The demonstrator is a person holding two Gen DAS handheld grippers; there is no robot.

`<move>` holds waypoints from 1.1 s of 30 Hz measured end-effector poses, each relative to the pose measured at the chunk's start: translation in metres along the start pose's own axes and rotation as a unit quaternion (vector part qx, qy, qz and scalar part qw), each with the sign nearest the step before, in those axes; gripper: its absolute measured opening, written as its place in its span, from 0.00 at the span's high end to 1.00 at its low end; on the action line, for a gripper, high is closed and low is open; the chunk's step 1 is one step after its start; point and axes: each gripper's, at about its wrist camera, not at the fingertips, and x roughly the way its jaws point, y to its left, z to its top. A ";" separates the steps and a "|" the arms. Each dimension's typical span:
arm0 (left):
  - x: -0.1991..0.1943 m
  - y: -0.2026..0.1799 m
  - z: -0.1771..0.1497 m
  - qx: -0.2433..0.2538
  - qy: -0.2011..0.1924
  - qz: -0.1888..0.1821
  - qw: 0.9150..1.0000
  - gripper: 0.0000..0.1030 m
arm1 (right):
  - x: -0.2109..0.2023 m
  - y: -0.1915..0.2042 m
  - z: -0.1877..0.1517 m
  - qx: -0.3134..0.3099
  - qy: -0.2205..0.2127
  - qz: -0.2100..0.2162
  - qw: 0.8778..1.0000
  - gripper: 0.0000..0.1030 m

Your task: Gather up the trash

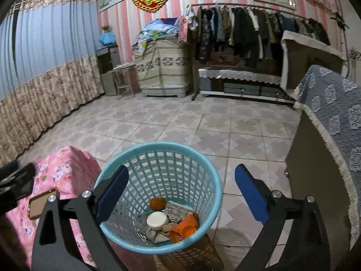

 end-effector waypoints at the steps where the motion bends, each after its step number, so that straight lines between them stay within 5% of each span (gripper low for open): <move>1: -0.015 0.010 -0.005 0.003 -0.009 0.011 1.000 0.05 | -0.004 0.006 -0.001 -0.008 -0.001 0.000 1.000 0.09; 4: -0.055 0.039 -0.019 0.009 -0.025 0.047 0.999 0.05 | -0.015 0.020 -0.005 -0.005 0.002 0.008 1.000 0.09; 10: -0.172 0.125 -0.081 -0.019 -0.073 0.153 0.985 0.05 | -0.065 0.082 -0.042 -0.006 0.008 0.134 0.991 0.09; 14: -0.253 0.172 -0.144 -0.073 -0.083 0.220 0.969 0.05 | -0.122 0.142 -0.111 -0.051 0.008 0.256 0.965 0.09; 17: -0.299 0.183 -0.186 -0.091 -0.091 0.263 0.956 0.05 | -0.171 0.183 -0.158 -0.151 -0.013 0.331 0.932 0.09; 21: -0.321 0.196 -0.227 -0.135 -0.072 0.300 0.942 0.05 | -0.211 0.198 -0.187 -0.224 -0.085 0.321 0.916 0.08; 27: -0.322 0.187 -0.239 -0.125 -0.094 0.343 0.926 0.05 | -0.209 0.186 -0.187 -0.200 -0.098 0.310 0.924 0.06; 30: -0.322 0.178 -0.238 -0.117 -0.109 0.351 0.923 0.05 | -0.205 0.184 -0.181 -0.170 -0.083 0.318 0.929 0.05; 33: -0.314 0.178 -0.239 -0.115 -0.098 0.337 0.929 0.05 | -0.203 0.189 -0.184 -0.179 -0.081 0.318 0.928 0.05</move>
